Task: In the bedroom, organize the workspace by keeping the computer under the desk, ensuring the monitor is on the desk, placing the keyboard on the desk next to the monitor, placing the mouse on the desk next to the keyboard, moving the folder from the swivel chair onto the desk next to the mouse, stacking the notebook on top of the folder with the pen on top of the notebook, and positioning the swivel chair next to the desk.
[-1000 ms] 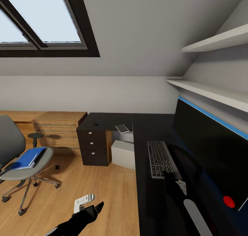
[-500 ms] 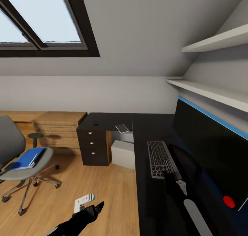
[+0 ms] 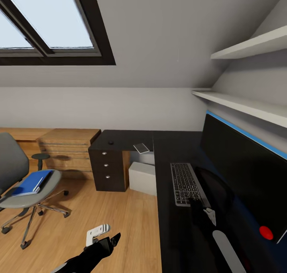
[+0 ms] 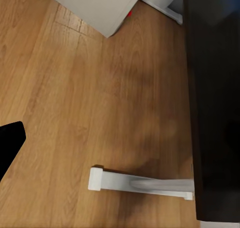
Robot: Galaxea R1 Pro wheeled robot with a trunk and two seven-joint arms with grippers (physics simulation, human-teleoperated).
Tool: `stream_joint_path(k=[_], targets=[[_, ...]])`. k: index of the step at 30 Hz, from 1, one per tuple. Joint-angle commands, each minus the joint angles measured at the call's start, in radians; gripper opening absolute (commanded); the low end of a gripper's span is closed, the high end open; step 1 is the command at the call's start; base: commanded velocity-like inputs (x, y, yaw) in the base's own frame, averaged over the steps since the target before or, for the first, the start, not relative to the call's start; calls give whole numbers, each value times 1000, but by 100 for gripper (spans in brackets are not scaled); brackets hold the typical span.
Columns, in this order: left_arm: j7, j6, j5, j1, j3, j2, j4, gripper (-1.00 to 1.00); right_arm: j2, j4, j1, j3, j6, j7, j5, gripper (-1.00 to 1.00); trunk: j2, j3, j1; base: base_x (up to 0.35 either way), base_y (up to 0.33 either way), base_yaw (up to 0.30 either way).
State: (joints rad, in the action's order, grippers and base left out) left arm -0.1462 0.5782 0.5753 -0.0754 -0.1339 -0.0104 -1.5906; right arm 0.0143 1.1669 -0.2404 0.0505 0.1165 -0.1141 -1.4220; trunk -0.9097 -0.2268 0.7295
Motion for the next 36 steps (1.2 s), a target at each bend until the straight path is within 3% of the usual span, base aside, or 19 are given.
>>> stream_joint_path(k=[1,16,36], targets=[[-9,3,11,0,0,0,-2,100,1,2,0,3,6,-4,-8,-100,-8,-4,4,0,0,0],[-9,3,11,0,0,0,-2,100,0,4,0,3,6,-4,-7,-100,-113,-51,62,0,0,0],[-9,3,11,0,0,1,0,100,0,4,0,3,5,-4,-6,-100,-113,-51,62,0,0,0]])
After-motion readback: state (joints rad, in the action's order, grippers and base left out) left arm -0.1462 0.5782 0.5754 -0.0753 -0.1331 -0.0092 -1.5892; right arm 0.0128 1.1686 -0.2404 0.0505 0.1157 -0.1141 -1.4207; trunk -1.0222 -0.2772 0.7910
